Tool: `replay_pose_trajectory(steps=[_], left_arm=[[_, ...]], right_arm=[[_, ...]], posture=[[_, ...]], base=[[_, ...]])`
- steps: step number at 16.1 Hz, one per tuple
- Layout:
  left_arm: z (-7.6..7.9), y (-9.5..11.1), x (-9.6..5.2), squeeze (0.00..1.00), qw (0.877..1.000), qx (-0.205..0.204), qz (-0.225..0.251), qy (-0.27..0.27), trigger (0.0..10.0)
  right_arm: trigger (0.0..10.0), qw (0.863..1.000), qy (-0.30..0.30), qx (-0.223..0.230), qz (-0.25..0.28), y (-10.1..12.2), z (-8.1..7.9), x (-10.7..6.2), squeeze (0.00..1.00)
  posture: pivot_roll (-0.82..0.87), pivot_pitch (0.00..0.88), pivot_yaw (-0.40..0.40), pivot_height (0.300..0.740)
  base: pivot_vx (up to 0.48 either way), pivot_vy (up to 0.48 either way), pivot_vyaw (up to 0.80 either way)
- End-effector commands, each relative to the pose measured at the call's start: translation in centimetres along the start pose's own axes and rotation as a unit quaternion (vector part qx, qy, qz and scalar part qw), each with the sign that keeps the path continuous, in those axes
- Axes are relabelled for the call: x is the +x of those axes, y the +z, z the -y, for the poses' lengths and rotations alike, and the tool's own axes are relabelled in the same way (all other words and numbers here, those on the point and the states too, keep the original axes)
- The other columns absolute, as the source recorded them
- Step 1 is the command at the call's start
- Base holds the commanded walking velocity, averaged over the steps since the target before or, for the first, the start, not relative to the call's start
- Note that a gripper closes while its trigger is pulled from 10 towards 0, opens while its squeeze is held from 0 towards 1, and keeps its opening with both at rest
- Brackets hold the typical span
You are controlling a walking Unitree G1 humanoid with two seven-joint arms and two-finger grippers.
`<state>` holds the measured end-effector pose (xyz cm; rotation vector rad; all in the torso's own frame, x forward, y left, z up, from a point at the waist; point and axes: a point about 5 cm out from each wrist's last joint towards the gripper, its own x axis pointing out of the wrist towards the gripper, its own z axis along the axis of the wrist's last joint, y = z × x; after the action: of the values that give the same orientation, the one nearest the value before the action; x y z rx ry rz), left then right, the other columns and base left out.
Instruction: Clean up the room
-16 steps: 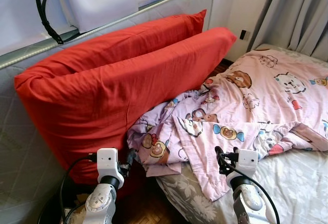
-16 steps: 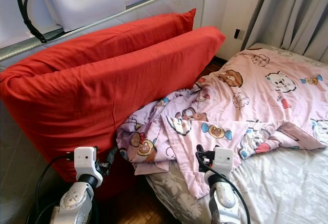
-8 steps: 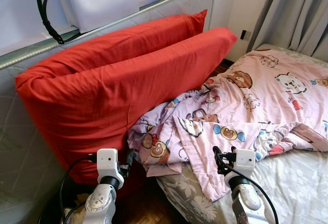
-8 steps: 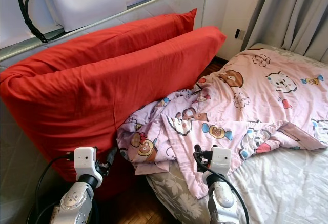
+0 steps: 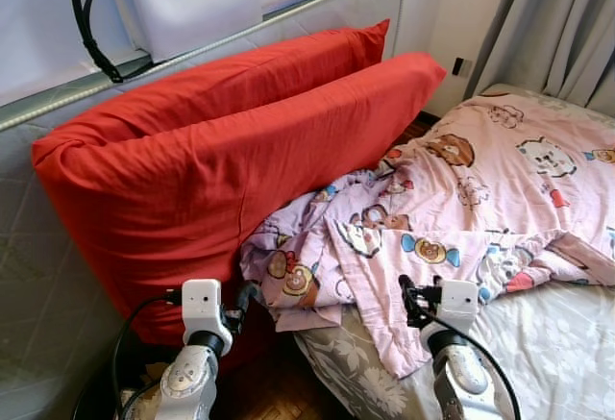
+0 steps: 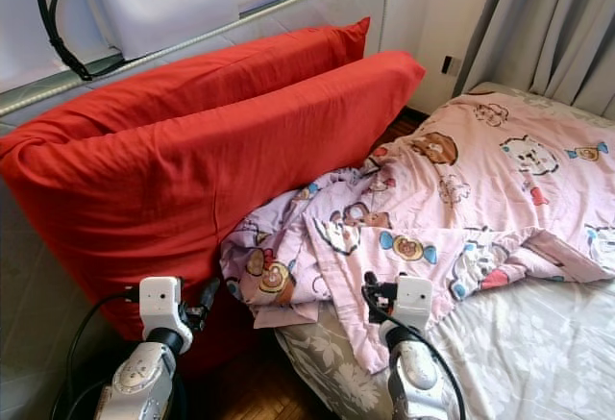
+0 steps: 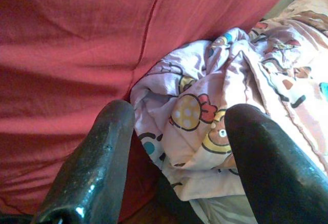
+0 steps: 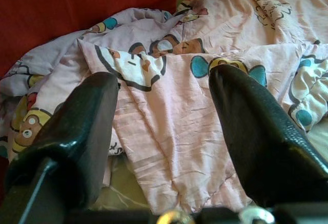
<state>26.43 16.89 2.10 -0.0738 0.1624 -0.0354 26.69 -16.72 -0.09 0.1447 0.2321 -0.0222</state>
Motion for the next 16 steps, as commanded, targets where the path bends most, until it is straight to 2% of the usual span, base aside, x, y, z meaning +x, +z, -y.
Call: replay_pose_trajectory(steps=[1, 2, 9, 16], left_arm=[[0.0, 0.21, 0.16, 0.0, 1.0, -0.002, -0.001, 0.0, 10.0], [0.01, 0.19, 0.13, 0.0, 1.0, -0.002, -0.001, 0.001, 10.0], [0.04, 0.21, 0.21, 0.0, 1.0, -0.006, -0.003, 0.001, 10.0], [0.01, 0.3, 0.26, 0.0, 1.0, -0.006, -0.003, 0.003, 10.0]], right_arm=[[10.0, 1.0, -0.004, 0.005, -0.007, -0.08, -0.04, 0.06, 0.0], [10.0, 1.0, -0.005, 0.007, -0.012, -0.18, 0.02, 0.05, 0.0], [10.0, 1.0, 0.0, 0.008, -0.019, -0.48, -0.3, -0.07, 0.0], [10.0, 1.0, 0.001, 0.007, -0.014, -0.23, -0.4, 0.01, 0.0]], posture=[[-0.02, 0.002, 0.016, 0.74], [-0.02, 0.003, 0.015, 0.74], [-0.02, 0.011, 0.017, 0.74], [-0.02, 0.015, 0.017, 0.74]], base=[[0.0, 0.0, 0.0], [0.0, 0.0, 0.0], [0.0, 0.034, -0.74], [0.0, 0.33, 0.0]])
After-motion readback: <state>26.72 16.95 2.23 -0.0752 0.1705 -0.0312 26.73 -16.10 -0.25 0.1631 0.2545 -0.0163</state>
